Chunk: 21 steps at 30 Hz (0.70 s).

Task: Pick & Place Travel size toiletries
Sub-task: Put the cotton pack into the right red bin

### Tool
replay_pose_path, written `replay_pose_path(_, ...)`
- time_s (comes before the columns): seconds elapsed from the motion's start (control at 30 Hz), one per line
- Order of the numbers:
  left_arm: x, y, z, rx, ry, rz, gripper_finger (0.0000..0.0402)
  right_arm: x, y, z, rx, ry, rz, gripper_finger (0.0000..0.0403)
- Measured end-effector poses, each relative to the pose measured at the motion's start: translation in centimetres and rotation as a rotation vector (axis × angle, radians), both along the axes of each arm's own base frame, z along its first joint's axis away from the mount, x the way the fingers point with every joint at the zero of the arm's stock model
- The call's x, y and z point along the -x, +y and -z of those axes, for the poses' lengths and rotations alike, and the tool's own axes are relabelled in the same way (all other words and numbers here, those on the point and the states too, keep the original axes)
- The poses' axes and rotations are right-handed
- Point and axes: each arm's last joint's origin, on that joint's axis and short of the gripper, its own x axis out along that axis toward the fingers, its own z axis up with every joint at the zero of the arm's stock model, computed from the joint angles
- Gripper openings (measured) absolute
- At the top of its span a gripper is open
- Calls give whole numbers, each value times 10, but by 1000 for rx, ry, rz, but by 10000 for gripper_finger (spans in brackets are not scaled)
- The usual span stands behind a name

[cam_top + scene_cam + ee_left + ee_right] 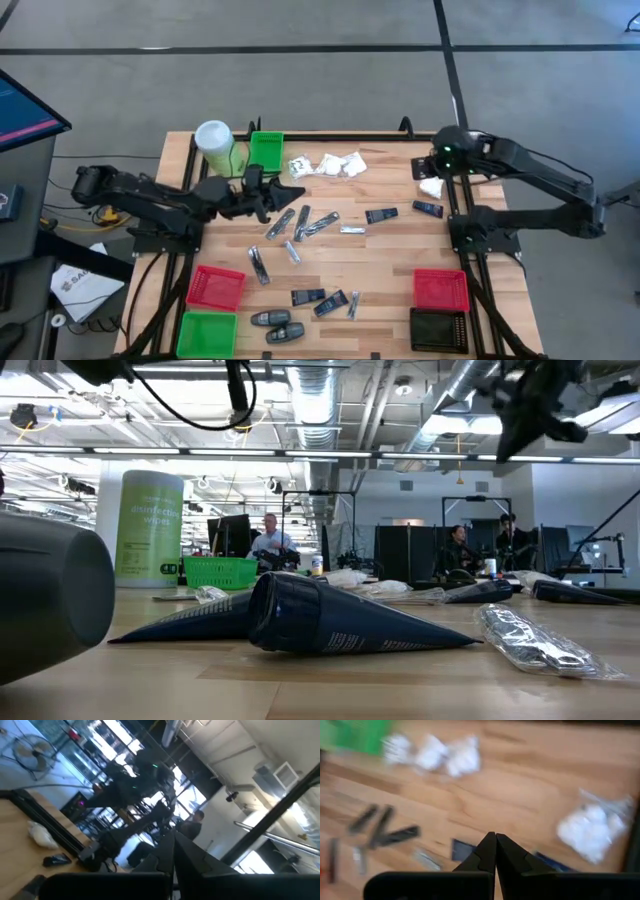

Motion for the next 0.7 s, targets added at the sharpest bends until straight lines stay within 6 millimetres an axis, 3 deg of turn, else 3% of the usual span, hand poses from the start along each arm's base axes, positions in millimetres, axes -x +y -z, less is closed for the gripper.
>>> replay_pose_path(0.47,-3,19,8,-20,69,69,2,-21,-57,57,-239,405,34,2)
replay_pose_path(0.7,-3,23,8,2,68,-20,2,-22,-74,75,-244,557,-11,67)
